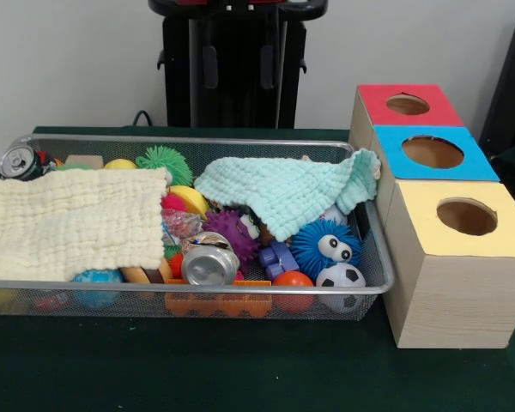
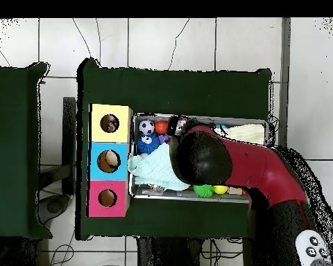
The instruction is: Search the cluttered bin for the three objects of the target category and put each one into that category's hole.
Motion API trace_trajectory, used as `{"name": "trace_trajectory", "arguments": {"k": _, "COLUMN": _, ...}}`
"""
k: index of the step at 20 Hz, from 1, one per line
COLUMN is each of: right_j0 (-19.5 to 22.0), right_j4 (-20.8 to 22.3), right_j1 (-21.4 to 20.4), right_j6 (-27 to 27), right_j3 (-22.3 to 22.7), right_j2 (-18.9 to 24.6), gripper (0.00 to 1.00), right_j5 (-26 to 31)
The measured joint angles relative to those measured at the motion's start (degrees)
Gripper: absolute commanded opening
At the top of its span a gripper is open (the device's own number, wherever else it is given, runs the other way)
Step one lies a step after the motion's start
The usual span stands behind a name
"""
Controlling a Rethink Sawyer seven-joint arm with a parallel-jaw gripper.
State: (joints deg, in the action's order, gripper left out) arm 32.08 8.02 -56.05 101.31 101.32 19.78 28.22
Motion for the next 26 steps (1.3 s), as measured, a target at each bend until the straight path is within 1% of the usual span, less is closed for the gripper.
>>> {"name": "trace_trajectory", "arguments": {"k": 3, "right_j0": 0.34, "right_j4": 1.16, "right_j1": 0.00, "right_j6": 0.00, "right_j3": -0.01, "right_j2": 1.56, "gripper": 1.00, "right_j5": 0.00}}
{"name": "trace_trajectory", "arguments": {"k": 13, "right_j0": 0.13, "right_j4": 4.15, "right_j1": 0.38, "right_j6": 0.00, "right_j3": -0.01, "right_j2": 1.97, "gripper": 1.00, "right_j5": 0.00}}
{"name": "trace_trajectory", "arguments": {"k": 17, "right_j0": 0.15, "right_j4": 5.57, "right_j1": 1.98, "right_j6": 0.00, "right_j3": -0.02, "right_j2": 1.97, "gripper": 1.00, "right_j5": 0.00}}
{"name": "trace_trajectory", "arguments": {"k": 18, "right_j0": 0.19, "right_j4": 6.42, "right_j1": 3.15, "right_j6": 0.00, "right_j3": -0.02, "right_j2": 1.98, "gripper": 1.00, "right_j5": 0.00}}
{"name": "trace_trajectory", "arguments": {"k": 22, "right_j0": 0.28, "right_j4": 7.50, "right_j1": 4.69, "right_j6": 0.00, "right_j3": -0.02, "right_j2": 2.00, "gripper": 1.00, "right_j5": -0.01}}
{"name": "trace_trajectory", "arguments": {"k": 26, "right_j0": 0.33, "right_j4": 9.08, "right_j1": 7.10, "right_j6": 0.00, "right_j3": -0.04, "right_j2": 2.00, "gripper": 1.00, "right_j5": -0.47}}
